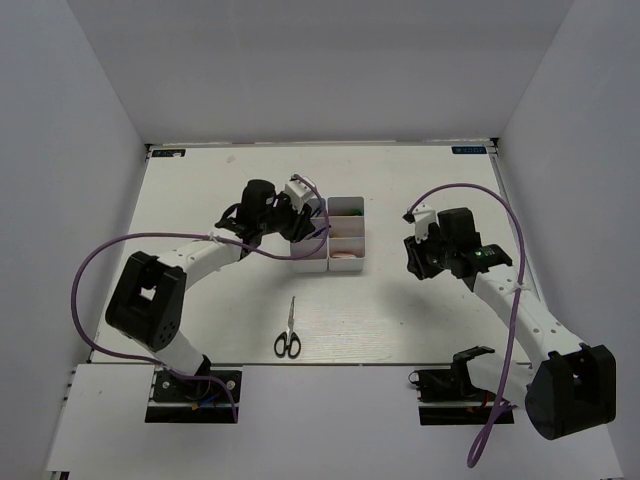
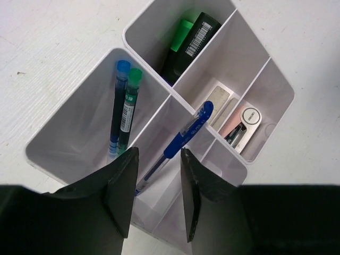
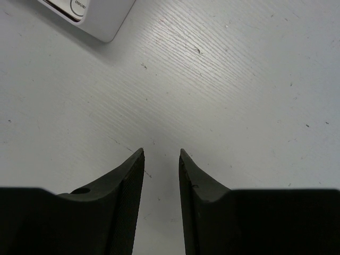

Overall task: Sort the stationery into containers
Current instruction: Place the pen in the storage box, then pick up the scissors from the center of the board.

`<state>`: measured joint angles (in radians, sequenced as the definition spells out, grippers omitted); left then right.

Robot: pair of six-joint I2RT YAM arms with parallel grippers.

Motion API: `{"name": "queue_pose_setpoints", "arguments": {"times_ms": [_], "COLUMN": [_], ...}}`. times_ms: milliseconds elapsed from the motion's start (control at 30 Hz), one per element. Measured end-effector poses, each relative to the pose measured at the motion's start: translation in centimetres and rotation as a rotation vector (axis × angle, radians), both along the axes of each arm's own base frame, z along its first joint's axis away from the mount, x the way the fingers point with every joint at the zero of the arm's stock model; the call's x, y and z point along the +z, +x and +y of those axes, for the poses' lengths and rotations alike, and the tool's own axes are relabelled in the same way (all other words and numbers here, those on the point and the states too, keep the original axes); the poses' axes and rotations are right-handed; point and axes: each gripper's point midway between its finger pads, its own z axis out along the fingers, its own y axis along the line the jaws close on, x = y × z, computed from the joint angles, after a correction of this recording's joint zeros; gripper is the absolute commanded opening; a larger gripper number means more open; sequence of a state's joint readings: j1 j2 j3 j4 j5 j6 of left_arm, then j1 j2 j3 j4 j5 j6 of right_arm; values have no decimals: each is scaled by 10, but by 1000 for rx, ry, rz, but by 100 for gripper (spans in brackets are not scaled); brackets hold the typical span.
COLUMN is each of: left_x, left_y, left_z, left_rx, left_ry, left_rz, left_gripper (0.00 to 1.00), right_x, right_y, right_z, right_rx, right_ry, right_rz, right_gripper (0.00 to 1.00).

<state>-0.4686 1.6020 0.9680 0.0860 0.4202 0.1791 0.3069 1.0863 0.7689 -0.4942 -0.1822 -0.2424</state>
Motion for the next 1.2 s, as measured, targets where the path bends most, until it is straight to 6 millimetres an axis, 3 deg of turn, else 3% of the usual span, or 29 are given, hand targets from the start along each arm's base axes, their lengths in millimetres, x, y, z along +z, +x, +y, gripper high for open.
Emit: {"name": "queue_pose_setpoints", "arguments": {"times_ms": [67, 167, 200, 233, 333, 400, 433, 467, 533, 567, 633, 667, 700, 800, 900, 967, 1200], "left_x": [1, 8, 12, 19, 44, 61, 71, 80, 93, 92, 74, 56, 35, -27, -66, -73, -83], "left_y": [-1, -4, -7, -11, -30, -49, -56, -62, -71, -76, -93, -107, -124, -171, -204, -213, -216], "left_z": [0, -1, -2, -4, -13, -18, -19, -20, -15, -10, 5, 14, 23, 48, 71, 75, 61], "left_rx": [1, 0, -3, -9, -30, -6, 6, 45, 159, 219, 345, 393, 440, 529, 597, 627, 662], "left_ry": [2, 2, 1, -2, -10, -16, -23, -23, -18, -8, 27, 66, 119, 295, 414, 435, 422], "left_rz": [-1, -12, -19, -28, -62, -32, -22, 10, 104, 148, 248, 303, 363, 500, 576, 586, 573], "left_gripper": [48, 34, 22, 17, 6, 5, 14, 28, 51, 57, 63, 63, 63, 59, 56, 56, 53], "right_x": [0, 0, 0, 0, 1, 1, 1, 1, 1, 1, 0, 0, 0, 0, -1, -1, -2], "right_y": [0, 0, 0, 0, 0, -1, -1, -2, -2, -3, -5, -5, -6, -8, -9, -8, -8], "right_z": [0, 0, 0, 0, 0, 0, 1, 1, 1, 2, 3, 4, 5, 6, 5, 4, 0], "right_rx": [1, 2, 1, 1, 2, 4, 6, 6, 15, 21, 29, 30, 31, 22, 17, 11, -10], "right_ry": [1, 4, 5, 6, 9, 11, 11, 14, 13, 16, 19, 23, 28, 39, 40, 41, 43], "right_rz": [1, 2, 2, 2, 1, 0, 1, 4, 4, 5, 10, 13, 17, 32, 36, 38, 46], "right_gripper": [36, 36, 36, 36, 36, 47, 77, 84, 83, 75, 47, 21, 16, 16, 17, 18, 18]}}
